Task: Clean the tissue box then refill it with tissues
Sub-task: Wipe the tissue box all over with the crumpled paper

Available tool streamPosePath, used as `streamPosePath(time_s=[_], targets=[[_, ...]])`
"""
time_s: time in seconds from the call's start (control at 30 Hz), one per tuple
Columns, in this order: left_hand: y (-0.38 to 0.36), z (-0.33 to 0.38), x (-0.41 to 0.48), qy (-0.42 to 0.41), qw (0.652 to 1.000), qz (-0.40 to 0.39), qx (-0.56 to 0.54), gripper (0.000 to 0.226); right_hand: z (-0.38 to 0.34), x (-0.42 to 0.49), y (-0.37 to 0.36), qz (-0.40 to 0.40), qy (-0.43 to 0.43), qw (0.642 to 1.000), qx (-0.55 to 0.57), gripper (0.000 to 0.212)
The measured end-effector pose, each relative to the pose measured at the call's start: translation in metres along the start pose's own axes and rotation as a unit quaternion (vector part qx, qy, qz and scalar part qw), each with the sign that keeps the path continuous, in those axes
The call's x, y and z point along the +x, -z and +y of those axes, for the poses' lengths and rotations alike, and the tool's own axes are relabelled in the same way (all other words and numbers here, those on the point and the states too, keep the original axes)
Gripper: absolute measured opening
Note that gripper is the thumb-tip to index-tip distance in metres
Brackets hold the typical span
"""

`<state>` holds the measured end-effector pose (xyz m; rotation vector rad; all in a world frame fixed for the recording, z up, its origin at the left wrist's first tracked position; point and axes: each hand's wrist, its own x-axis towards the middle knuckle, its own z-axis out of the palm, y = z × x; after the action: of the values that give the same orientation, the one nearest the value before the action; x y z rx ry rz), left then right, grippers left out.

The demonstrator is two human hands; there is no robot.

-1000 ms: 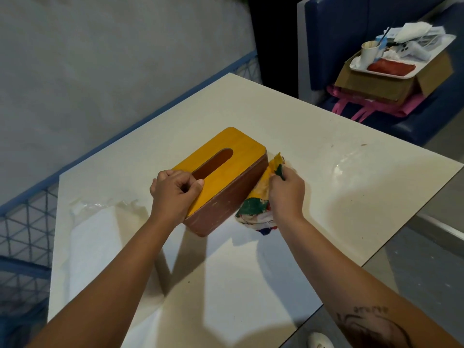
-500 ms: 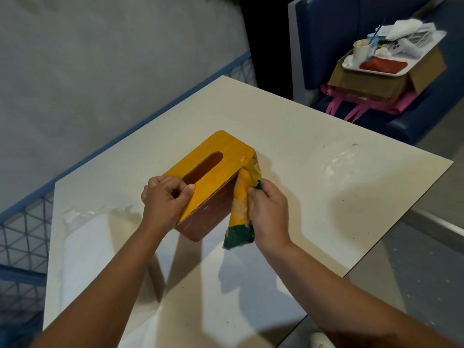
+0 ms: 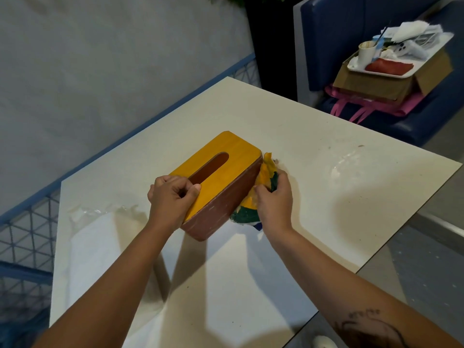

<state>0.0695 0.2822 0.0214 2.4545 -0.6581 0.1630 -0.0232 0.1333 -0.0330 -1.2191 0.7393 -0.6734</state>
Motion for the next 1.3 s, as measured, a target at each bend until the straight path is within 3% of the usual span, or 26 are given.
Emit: streamPosePath(time_s=[0.13,0.33,0.53,0.67,0.77,0.83,1.0,1.17,1.3], targets=[[-0.001,0.0,0.0,-0.002,1.0,-0.002,0.008,0.027,0.004,-0.02,-0.007,-0.015,0.078,0.996,-0.035,0.047],[-0.001,-0.002,0.001,-0.007,1.0,0.002,0.01,0.033,0.025,-0.06,-0.023,-0.128,0.211,0.967,-0.058,0.04],[0.001,-0.003,0.0,-0.008,1.0,-0.004,-0.004,0.035,0.029,-0.087,-0.033,-0.226,0.177,0.954,-0.086,0.035],[0.001,0.0,-0.001,0.005,1.0,-0.002,0.001,0.033,0.016,-0.088,-0.021,-0.29,0.017,0.957,0.008,0.019],[0.0,0.0,-0.001,0.008,1.0,-0.007,0.005,0.029,0.004,-0.074,-0.004,-0.24,-0.128,0.954,0.127,0.031],[0.002,-0.001,-0.001,0.008,1.0,-0.009,0.006,0.03,-0.007,-0.063,0.009,-0.178,-0.147,0.956,0.184,0.037],[0.003,0.002,-0.001,0.008,1.0,-0.014,0.01,0.033,-0.029,-0.035,0.028,-0.06,-0.036,0.99,0.12,0.03],[0.002,0.004,-0.002,0.001,1.0,-0.016,0.015,0.03,-0.012,-0.039,-0.011,-0.073,0.003,0.997,0.023,0.044],[0.002,0.002,-0.002,-0.007,1.0,-0.017,0.016,0.029,0.003,-0.069,-0.036,-0.07,0.043,0.996,-0.03,0.031]])
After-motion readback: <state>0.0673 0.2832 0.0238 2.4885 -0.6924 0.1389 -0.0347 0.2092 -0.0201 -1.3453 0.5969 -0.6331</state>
